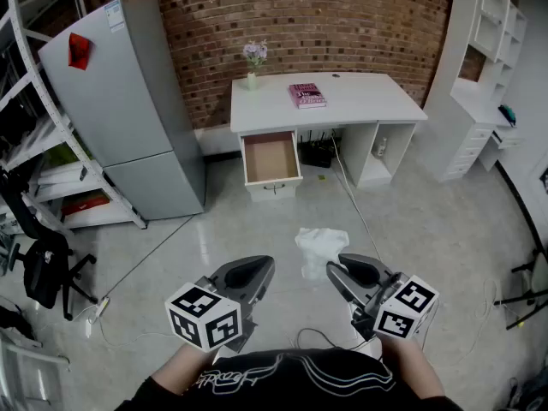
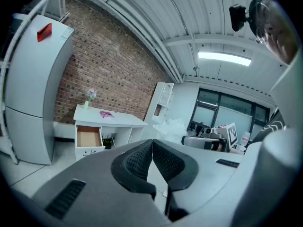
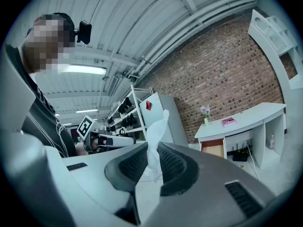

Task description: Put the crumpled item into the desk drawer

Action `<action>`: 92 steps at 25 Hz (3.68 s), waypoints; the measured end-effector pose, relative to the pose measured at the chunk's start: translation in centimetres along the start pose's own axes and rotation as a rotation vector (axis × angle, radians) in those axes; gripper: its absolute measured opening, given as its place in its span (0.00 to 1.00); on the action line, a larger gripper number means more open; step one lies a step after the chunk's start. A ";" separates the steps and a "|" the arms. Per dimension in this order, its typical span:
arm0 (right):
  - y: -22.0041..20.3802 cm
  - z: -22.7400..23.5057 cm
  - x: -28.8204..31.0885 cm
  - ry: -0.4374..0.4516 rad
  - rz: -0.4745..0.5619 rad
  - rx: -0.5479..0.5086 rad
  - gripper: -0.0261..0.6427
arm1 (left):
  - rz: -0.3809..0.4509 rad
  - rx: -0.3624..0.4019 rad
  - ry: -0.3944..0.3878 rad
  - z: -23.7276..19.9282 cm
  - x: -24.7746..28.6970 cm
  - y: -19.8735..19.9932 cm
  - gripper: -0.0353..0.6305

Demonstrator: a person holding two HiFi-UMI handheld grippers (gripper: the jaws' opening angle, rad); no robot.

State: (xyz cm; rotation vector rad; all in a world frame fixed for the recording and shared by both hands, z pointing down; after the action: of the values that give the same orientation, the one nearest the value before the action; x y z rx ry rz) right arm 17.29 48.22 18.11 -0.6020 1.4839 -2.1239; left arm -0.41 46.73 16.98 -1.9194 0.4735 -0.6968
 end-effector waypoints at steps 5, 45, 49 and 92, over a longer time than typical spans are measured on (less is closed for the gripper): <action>0.5 1.0 -2.3 0.008 0.018 -0.012 0.15 | 0.015 0.005 0.012 1.9 1.6 0.4 0.09; -1.6 29.8 20.7 -0.081 -0.157 0.187 0.15 | -0.172 -0.200 0.042 -28.0 24.3 4.0 0.09; -1.4 35.3 28.2 -0.095 -0.219 0.228 0.15 | -0.179 -0.229 0.049 -37.1 28.1 5.9 0.09; -19.9 68.4 64.2 -0.023 -0.744 0.145 0.15 | -0.260 -0.564 0.324 -69.5 43.0 -3.1 0.09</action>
State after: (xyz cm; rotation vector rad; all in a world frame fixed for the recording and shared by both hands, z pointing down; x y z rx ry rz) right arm 5.00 -35.17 63.86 -1.2648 1.1789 -2.7142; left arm -13.12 -24.91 54.36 -2.4339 0.6821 -1.1466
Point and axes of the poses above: the fingertips, and each gripper's own axes: x forward along the fingers, z to its right, y out of its top, the point moved 5 cm from there along -x, backward along the fingers, and after that the axes turned 1 degree about -z, right-handed, at the moved point
